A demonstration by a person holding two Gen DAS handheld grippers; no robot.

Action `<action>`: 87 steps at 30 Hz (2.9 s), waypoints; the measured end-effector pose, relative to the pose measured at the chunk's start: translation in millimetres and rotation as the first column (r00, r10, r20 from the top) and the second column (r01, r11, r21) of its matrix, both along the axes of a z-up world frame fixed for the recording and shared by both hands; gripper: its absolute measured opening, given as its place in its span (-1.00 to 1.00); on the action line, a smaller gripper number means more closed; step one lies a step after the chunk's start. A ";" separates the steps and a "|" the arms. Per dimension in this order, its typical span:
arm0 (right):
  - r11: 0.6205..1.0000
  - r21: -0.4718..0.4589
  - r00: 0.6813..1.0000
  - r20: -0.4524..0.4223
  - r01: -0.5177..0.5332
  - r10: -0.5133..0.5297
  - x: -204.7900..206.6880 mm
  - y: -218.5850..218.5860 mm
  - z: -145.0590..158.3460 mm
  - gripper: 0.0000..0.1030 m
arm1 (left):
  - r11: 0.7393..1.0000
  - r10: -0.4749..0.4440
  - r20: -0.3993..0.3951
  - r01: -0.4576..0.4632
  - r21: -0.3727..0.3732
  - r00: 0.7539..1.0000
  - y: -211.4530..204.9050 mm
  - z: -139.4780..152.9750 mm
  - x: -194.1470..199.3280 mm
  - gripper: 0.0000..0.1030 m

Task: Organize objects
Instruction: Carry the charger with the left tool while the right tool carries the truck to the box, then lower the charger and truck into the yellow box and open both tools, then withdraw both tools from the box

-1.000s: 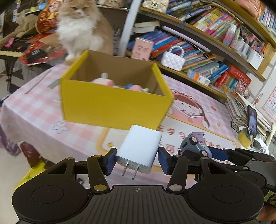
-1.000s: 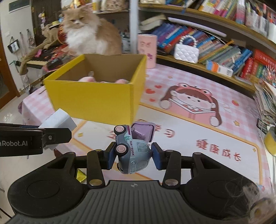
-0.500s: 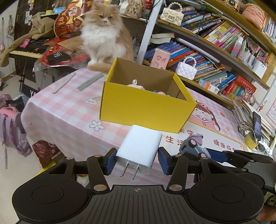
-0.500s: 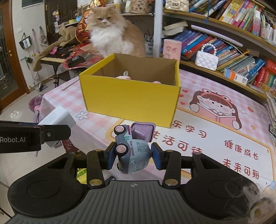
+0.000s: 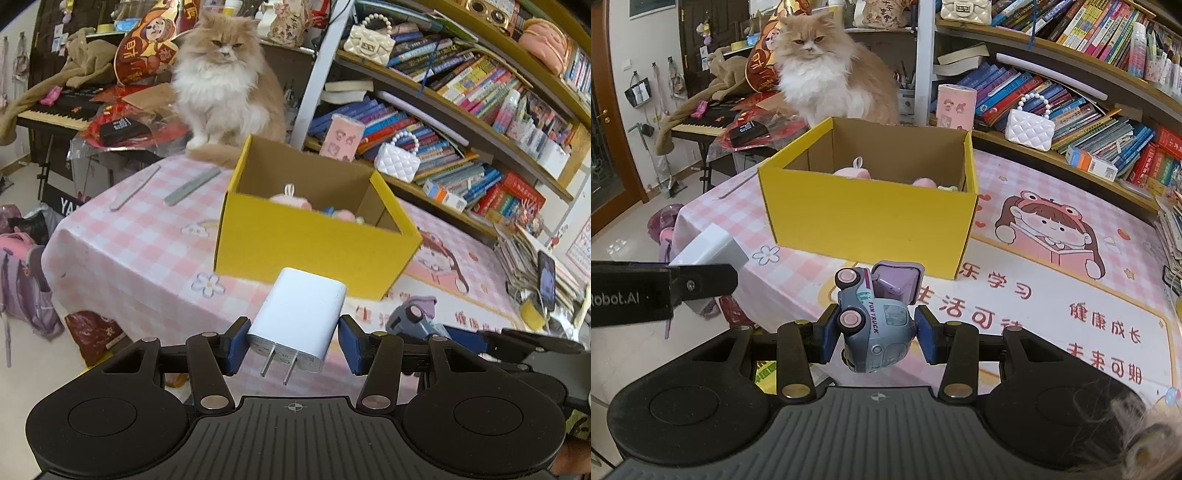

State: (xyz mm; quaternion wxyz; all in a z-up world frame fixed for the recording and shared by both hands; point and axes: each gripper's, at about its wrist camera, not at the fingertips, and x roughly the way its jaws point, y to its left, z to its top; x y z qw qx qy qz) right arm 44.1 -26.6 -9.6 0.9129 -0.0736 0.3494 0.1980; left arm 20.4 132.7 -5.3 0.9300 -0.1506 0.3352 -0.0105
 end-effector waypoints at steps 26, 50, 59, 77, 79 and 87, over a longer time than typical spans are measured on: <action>0.986 -0.056 0.987 0.033 -0.156 0.158 200.6 29.3 0.9 -0.21 | 0.995 0.079 -0.017 -0.077 0.067 0.997 -21.2 0.6 178.0 -0.02; 0.993 -0.043 0.988 0.104 -0.112 0.116 161.2 0.7 15.4 -0.09 | 0.997 0.047 0.026 -0.048 0.053 0.999 -31.1 15.7 163.6 0.21; 0.992 0.071 0.983 0.147 0.102 -0.111 93.3 -44.4 40.5 -0.03 | 0.992 -0.032 0.134 0.015 0.124 0.990 -52.0 46.5 103.2 0.48; 0.835 0.047 0.830 0.094 0.549 -0.551 -23.1 -86.4 10.4 1.00 | 0.978 -0.078 0.048 0.067 0.199 0.996 -81.8 16.2 21.5 0.94; 0.830 0.033 0.824 0.096 0.557 -0.558 -27.2 -87.2 8.7 1.00 | 0.978 -0.086 0.044 0.076 0.193 0.995 -83.0 14.6 19.2 0.95; 0.832 -0.012 0.826 0.126 0.555 -0.549 -39.3 -89.0 9.6 1.00 | 0.978 -0.069 0.033 0.061 0.197 0.997 -93.0 11.5 13.7 0.95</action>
